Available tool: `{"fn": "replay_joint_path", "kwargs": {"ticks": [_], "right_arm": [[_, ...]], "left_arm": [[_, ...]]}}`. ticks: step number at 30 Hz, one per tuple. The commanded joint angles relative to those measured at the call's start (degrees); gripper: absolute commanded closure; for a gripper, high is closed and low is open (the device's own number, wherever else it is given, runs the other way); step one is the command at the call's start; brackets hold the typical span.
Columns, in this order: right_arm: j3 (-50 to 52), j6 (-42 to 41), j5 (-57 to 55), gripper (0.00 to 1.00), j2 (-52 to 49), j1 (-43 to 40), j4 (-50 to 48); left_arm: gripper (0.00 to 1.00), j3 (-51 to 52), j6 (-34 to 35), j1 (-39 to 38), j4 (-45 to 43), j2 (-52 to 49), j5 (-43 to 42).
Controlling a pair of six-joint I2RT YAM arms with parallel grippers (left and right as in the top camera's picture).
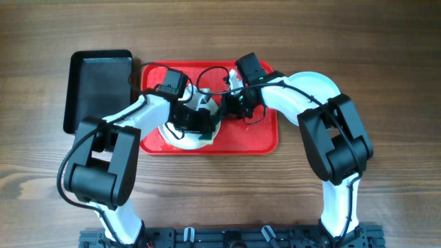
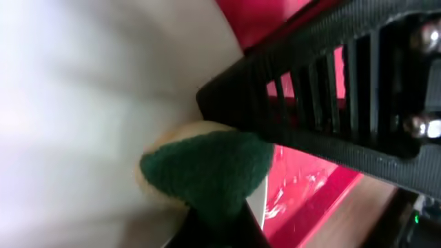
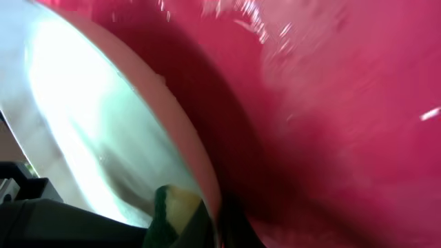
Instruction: Clean dirty plates on tray and stack at the side
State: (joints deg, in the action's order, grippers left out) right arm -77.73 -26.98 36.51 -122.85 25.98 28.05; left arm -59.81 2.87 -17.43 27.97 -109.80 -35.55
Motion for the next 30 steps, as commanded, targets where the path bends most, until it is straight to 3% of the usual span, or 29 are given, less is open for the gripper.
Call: {"fn": "replay_joint_path", "kwargs": {"ticks": [1,8,14,19,26,30], "right_arm": [[0.72,-1.51,1.07,0.96,-1.46,1.14,0.63],[0.72,-1.27,1.07,0.96,-1.46,1.14,1.33],[0.72,-1.29,0.85,0.96,-1.46,1.14,1.46],[0.72,-1.31,0.79,0.96,-1.46,1.14,1.33],[0.72,-1.27,0.37,0.96,-1.46,1.16,1.42],[0.72,-1.22,-0.26,0.96,-1.46,1.18,1.46]], "left_arm": [[0.96,0.87,8.57,-1.14,-5.95,-2.82,18.08],[0.96,0.81,11.39,-1.05,-14.91,-2.8,38.34],[0.96,-4.33,11.32,-0.48,-13.05,-2.36,47.67],[0.96,-12.81,11.34,1.27,-3.69,-1.64,46.01],[0.96,-27.39,11.54,2.23,21.4,-1.29,41.35],[0.96,-33.24,12.41,3.58,30.08,-1.29,41.35]]}}
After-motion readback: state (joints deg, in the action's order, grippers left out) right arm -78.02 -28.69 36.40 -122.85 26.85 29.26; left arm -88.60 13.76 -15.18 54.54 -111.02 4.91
